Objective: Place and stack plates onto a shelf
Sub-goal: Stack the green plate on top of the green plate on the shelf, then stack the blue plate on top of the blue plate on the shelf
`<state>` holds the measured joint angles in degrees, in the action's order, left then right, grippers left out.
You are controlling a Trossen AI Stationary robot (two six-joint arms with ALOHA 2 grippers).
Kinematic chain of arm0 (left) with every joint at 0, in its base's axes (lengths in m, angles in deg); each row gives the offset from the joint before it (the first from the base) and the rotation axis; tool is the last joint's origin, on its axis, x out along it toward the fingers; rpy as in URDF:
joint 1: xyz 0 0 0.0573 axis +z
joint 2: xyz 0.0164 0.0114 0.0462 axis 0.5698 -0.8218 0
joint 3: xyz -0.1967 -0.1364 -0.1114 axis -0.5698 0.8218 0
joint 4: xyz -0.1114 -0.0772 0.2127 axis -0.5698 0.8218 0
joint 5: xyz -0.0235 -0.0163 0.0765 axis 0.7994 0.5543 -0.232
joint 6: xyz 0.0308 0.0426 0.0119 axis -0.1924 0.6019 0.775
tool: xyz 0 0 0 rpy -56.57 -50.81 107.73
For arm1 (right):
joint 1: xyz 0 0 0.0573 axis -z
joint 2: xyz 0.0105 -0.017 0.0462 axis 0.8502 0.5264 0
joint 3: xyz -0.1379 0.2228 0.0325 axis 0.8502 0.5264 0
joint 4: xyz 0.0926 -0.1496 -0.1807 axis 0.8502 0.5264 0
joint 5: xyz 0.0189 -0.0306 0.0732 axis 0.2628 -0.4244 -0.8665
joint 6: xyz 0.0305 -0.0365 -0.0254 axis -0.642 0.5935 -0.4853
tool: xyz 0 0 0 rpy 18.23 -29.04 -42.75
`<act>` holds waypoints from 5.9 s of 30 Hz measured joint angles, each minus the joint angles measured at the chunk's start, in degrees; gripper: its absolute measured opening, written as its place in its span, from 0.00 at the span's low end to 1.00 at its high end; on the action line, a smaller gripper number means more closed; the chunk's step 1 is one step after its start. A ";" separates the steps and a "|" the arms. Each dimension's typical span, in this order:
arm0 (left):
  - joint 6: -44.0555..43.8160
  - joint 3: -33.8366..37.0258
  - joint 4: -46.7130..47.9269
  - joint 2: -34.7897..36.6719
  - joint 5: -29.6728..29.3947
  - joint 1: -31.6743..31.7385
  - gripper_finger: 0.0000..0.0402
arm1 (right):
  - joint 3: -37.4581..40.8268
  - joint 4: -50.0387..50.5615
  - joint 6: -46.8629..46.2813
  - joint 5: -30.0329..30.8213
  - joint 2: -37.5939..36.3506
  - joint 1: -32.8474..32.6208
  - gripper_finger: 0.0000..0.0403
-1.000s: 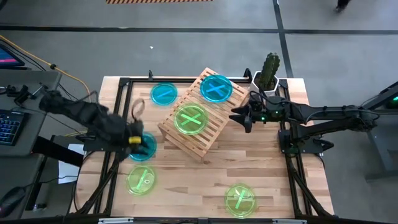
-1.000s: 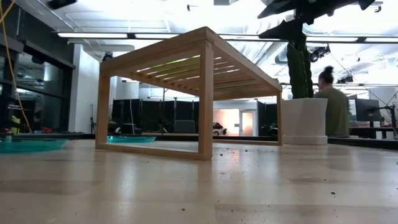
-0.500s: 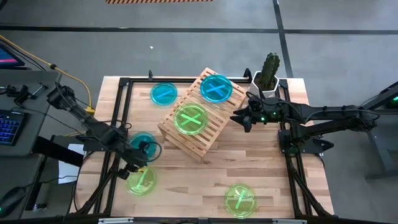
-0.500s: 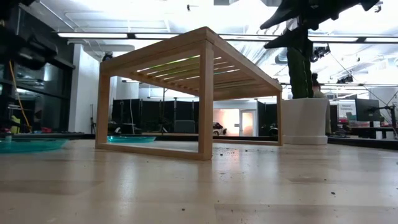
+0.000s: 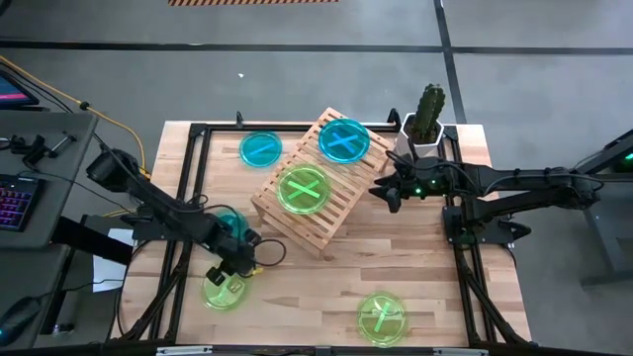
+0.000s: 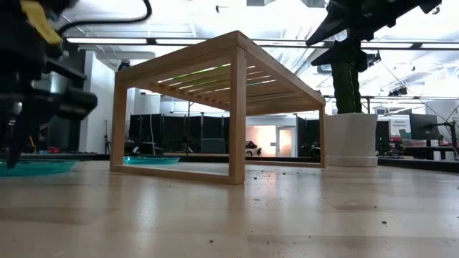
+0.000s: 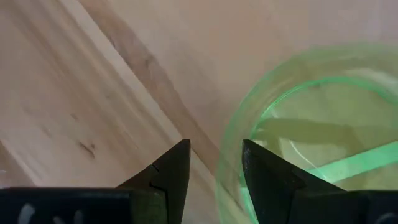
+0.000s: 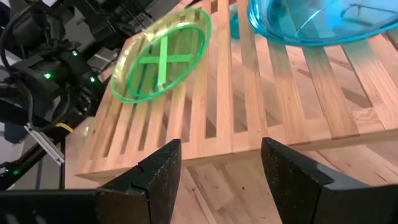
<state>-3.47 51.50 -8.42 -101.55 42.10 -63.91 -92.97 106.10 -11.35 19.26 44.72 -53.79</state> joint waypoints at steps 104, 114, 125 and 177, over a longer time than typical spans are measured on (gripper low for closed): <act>-22.84 -53.25 24.83 -5.66 6.24 52.72 0.39 | 0.07 -4.92 5.81 -5.84 -4.90 3.08 0.51; -23.96 -32.15 -4.43 11.52 1.67 54.33 0.42 | 0.07 -16.20 7.69 -3.08 -4.90 3.07 0.51; -27.84 -11.62 -14.55 26.08 -6.79 56.36 0.42 | 0.07 -21.77 1.07 7.69 1.30 3.80 0.51; -74.30 5.86 -27.46 -10.16 -25.11 75.21 0.37 | 0.04 -20.99 1.27 -2.78 7.74 18.45 0.51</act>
<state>-77.77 57.35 -35.88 -111.71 17.00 11.30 -92.93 85.11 -10.08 16.48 52.46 -35.34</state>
